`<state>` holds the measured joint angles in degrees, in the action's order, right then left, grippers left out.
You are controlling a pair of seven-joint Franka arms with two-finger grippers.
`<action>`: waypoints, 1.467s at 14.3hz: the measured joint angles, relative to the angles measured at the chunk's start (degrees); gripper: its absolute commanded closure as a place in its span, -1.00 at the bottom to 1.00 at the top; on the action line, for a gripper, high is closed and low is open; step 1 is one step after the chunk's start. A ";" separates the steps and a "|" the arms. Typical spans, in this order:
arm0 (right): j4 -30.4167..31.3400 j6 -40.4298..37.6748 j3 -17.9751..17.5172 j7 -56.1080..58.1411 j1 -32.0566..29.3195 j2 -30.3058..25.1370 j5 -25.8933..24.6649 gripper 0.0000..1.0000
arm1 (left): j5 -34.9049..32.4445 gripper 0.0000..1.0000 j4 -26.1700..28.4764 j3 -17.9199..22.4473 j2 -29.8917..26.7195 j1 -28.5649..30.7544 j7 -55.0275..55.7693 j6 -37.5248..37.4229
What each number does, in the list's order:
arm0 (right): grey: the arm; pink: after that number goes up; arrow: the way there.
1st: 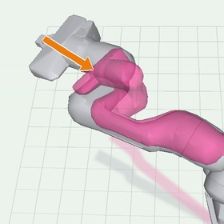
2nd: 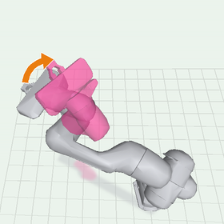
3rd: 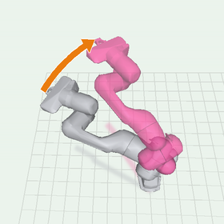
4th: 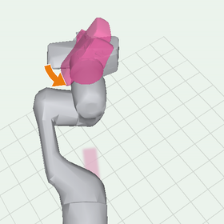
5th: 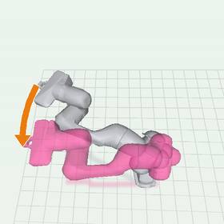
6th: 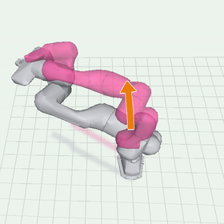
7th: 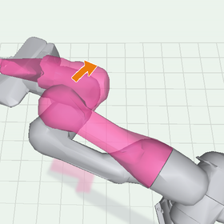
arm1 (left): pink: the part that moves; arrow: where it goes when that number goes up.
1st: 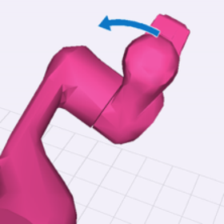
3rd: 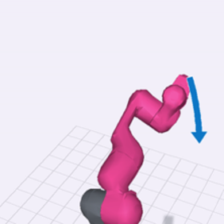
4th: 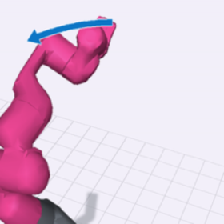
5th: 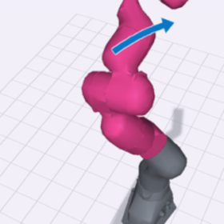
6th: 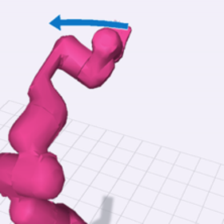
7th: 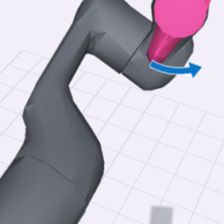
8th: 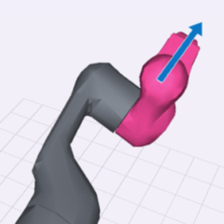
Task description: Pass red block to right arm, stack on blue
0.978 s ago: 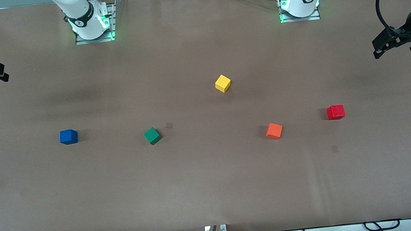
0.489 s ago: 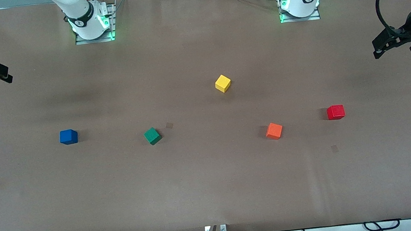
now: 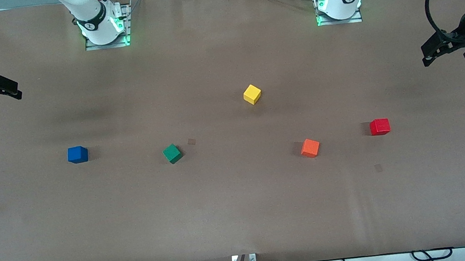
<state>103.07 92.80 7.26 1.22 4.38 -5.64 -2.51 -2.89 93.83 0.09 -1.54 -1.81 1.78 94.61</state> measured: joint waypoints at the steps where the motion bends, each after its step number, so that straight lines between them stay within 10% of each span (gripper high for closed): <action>1: -0.07 0.10 -0.17 0.00 0.17 -0.01 0.00 -1.00 | 0.00 -1.00 0.00 0.00 0.00 0.00 0.00 0.00; 21: -10.84 0.37 -0.28 0.29 1.11 10.39 3.62 -1.00 | 0.00 -1.00 -0.02 0.00 0.00 -0.02 0.00 0.00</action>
<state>92.23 93.18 6.98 1.51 5.49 4.75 1.11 -2.89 93.82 0.09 -1.54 -1.84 1.78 94.61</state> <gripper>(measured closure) 0.000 0.000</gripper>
